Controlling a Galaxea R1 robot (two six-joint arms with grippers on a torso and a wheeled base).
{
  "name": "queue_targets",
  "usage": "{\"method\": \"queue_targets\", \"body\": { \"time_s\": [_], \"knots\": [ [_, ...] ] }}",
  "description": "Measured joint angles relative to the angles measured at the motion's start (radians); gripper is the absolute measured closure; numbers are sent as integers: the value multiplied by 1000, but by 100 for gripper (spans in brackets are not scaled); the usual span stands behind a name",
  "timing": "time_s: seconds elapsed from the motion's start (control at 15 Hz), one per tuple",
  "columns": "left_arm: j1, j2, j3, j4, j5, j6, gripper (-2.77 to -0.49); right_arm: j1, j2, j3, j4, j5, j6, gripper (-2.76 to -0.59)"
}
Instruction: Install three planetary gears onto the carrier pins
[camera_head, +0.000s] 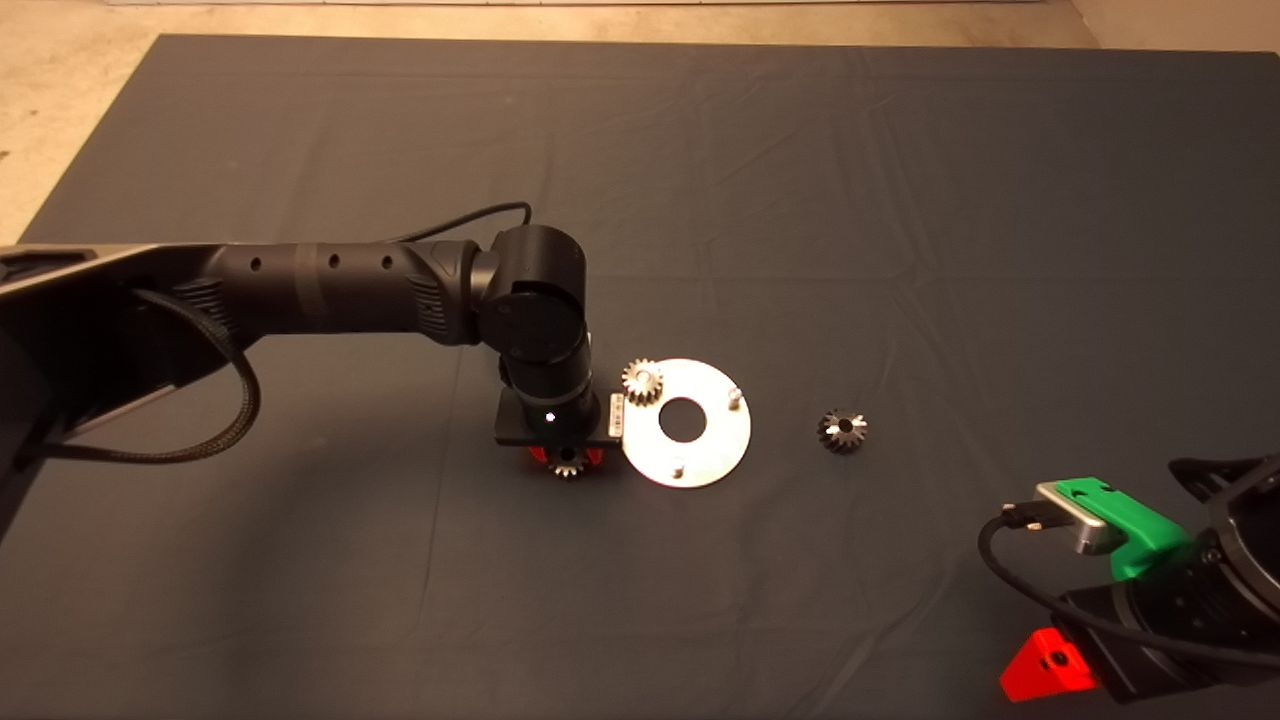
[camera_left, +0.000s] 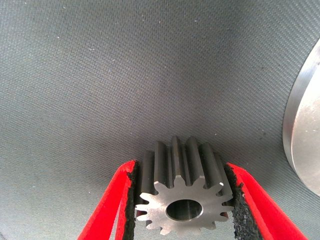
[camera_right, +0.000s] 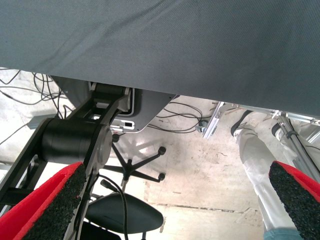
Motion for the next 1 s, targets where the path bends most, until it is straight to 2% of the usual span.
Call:
{"method": "queue_targets", "body": {
  "time_s": [0.6, 1.0],
  "knots": [
    [0, -6, 35, 1, -2, -12, -91, 0, 0, 0, 0, 0, 0, -273],
    [0, -11, 60, 1, -1, -31, -90, 0, 0, 0, 0, 0, 0, -273]
  ]
}}
